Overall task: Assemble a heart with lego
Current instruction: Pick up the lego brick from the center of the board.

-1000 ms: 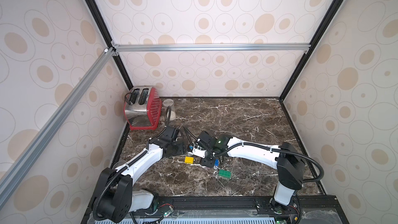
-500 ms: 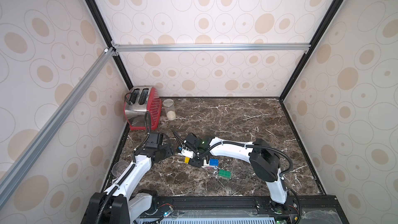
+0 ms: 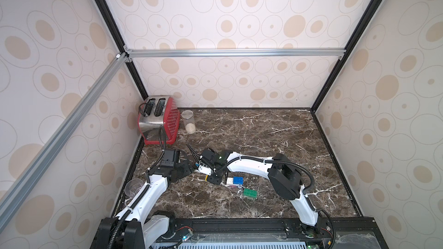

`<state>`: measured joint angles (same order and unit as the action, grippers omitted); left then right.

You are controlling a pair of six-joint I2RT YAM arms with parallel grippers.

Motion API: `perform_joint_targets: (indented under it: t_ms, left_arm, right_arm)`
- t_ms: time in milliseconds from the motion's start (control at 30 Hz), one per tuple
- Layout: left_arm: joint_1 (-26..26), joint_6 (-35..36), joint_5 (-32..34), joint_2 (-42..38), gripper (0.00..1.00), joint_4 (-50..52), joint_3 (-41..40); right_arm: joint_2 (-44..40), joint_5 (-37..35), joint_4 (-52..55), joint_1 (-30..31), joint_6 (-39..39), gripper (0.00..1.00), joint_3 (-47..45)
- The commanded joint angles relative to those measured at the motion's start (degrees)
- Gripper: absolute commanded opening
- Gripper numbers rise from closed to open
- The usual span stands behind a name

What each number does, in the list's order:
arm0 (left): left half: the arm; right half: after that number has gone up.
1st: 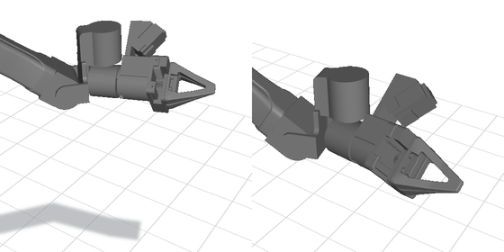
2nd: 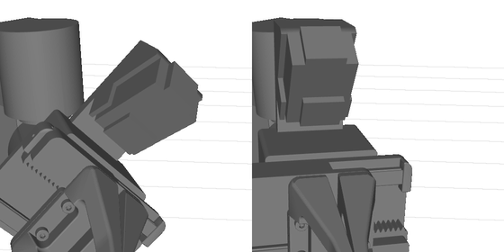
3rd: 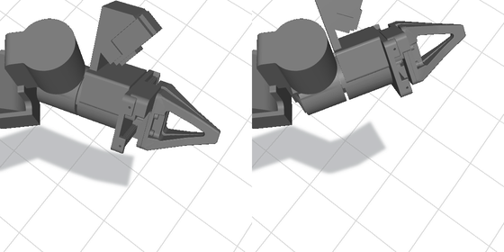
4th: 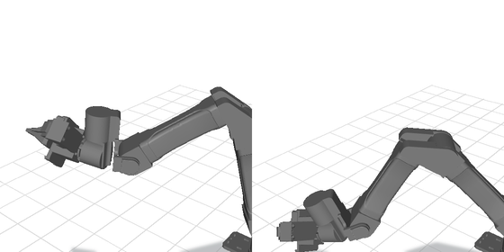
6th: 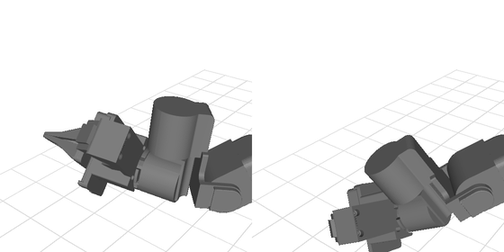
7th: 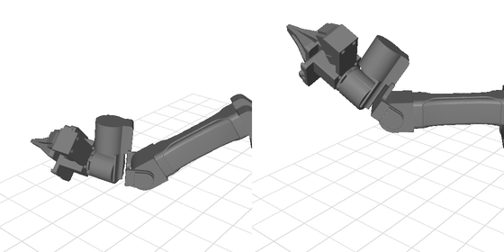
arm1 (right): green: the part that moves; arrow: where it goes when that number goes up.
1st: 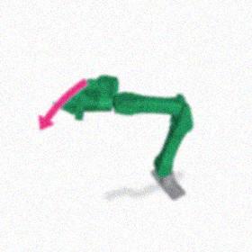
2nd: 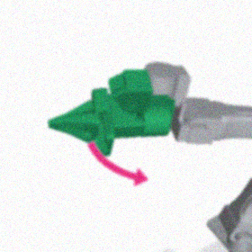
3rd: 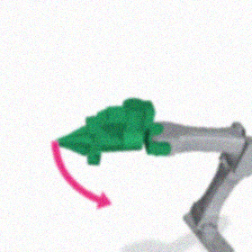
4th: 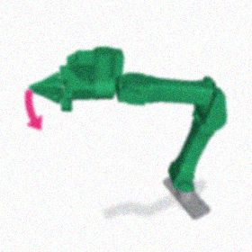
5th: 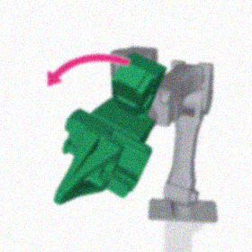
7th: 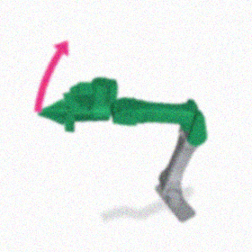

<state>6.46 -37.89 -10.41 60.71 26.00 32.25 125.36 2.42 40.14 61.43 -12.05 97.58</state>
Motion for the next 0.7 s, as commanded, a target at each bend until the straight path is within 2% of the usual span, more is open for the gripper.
perform_joint_targets:
  t_ms: [0, 267, 567, 667]
  left_arm:
    - [-0.39, -0.77, -0.24, -0.7, 0.74, -0.12, -0.32]
    - [-0.39, -0.69, -0.95, -0.68, 0.74, -0.29, -0.43]
    - [-0.23, 0.3, -10.03, 3.19, 0.73, -4.91, 0.73]
    - [1.78, -0.03, -10.49, 4.45, 0.73, -5.61, 1.49]
  right_arm:
    - [1.16, 0.14, 2.63, 0.12, -0.58, 0.36, 1.82]
    - [-0.11, -0.19, 4.14, 0.18, -1.12, 0.28, 2.21]
    - [-12.94, -0.81, 5.31, -0.61, -7.56, 0.27, -6.06]
    - [-16.72, -0.08, 6.09, -1.18, -8.42, 0.25, -8.18]
